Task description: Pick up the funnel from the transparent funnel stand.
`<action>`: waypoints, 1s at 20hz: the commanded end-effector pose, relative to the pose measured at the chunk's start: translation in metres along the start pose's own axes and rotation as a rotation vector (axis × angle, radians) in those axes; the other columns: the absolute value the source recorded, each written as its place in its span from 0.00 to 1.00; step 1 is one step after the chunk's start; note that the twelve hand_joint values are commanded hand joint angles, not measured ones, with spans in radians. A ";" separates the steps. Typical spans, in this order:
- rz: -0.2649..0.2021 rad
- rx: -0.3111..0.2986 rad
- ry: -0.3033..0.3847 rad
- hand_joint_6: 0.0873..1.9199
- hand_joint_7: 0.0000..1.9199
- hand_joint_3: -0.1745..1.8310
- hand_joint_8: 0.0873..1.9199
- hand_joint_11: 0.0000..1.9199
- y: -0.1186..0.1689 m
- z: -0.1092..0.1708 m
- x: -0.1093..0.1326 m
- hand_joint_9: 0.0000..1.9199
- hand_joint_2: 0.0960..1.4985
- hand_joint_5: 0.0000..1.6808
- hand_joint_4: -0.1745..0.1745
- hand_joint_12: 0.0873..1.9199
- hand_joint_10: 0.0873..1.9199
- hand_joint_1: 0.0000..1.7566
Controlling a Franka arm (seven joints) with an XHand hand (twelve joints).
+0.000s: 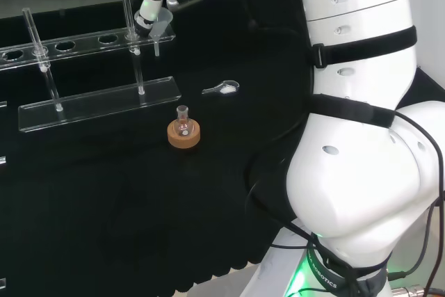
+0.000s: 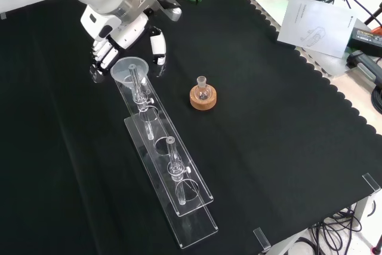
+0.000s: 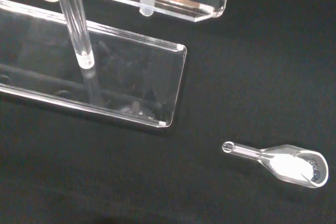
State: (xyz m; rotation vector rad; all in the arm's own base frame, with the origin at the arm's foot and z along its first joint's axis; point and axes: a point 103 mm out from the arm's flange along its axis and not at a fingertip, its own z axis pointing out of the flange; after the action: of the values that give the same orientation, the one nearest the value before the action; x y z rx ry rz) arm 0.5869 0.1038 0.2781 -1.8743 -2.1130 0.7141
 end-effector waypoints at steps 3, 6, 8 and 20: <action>0.018 -0.039 -0.023 0.00 0.00 0.26 0.25 0.17 -0.005 0.010 0.000 0.10 0.40 0.06 0.64 0.77 0.44 0.35; 0.024 -0.036 -0.024 0.00 0.00 0.27 0.27 0.17 -0.005 0.011 -0.001 0.10 0.40 0.06 0.63 0.77 0.43 0.35; 0.024 -0.033 -0.025 0.00 0.00 0.27 0.27 0.17 -0.004 0.012 -0.001 0.11 0.40 0.06 0.62 0.77 0.43 0.35; 0.006 -0.026 -0.043 0.00 0.00 0.28 0.30 0.18 0.004 0.016 0.000 0.14 0.41 0.07 0.61 0.77 0.41 0.34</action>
State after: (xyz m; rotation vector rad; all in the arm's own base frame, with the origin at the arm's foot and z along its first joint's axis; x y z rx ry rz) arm 0.5829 0.1009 0.2643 -1.8985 -2.1481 0.7294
